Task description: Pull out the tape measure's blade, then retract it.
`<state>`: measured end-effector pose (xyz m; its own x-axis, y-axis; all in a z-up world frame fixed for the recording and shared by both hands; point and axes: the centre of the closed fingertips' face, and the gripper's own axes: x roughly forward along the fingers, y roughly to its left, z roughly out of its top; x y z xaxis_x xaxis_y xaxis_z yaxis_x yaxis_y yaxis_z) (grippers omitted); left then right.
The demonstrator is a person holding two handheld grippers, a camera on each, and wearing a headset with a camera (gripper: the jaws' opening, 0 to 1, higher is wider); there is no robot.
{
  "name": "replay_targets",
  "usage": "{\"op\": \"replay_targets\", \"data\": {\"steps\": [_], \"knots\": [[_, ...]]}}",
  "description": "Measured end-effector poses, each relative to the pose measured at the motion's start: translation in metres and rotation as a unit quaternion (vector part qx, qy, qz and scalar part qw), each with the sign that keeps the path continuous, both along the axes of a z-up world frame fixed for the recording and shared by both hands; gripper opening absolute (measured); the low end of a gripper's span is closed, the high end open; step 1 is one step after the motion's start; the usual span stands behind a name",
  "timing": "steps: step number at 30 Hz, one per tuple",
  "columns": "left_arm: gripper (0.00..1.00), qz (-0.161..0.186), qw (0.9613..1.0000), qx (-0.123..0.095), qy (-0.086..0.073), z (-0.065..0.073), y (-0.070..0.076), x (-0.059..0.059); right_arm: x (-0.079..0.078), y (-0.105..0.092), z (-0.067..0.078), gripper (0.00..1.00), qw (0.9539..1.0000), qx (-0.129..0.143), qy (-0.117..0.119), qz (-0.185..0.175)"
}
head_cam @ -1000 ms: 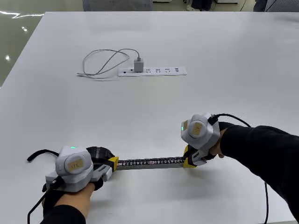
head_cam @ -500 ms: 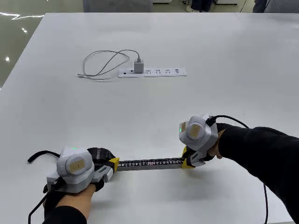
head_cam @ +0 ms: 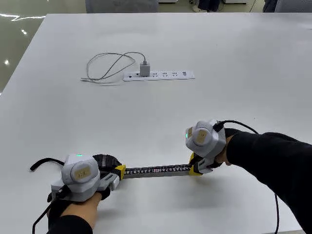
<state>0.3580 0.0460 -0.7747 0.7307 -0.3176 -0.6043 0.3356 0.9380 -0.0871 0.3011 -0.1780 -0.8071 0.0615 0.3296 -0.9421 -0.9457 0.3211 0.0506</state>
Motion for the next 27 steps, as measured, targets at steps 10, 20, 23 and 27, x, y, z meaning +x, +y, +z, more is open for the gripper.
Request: {"op": "replay_targets", "data": {"steps": [10, 20, 23, 27], "knots": [[0.61, 0.003, 1.0, 0.001, 0.003, -0.0005, -0.0003, 0.0001, 0.0006, 0.003, 0.0001, 0.1, 1.0, -0.002, 0.001, 0.004], [0.61, -0.001, 1.0, 0.001, 0.003, -0.0011, -0.0006, 0.001, 0.0008, 0.007, -0.0005, 0.1, 0.9998, -0.005, -0.006, 0.016], [0.61, -0.002, 1.0, 0.001, 0.003, -0.0013, -0.0009, 0.001, 0.0013, 0.008, -0.0003, 0.1, 0.9999, -0.006, -0.006, 0.014], [0.61, -0.002, 1.0, 0.004, 0.003, -0.0012, -0.0009, 0.0009, 0.002, 0.0102, -0.0003, 0.1, 0.9999, -0.007, -0.005, 0.014]]}}
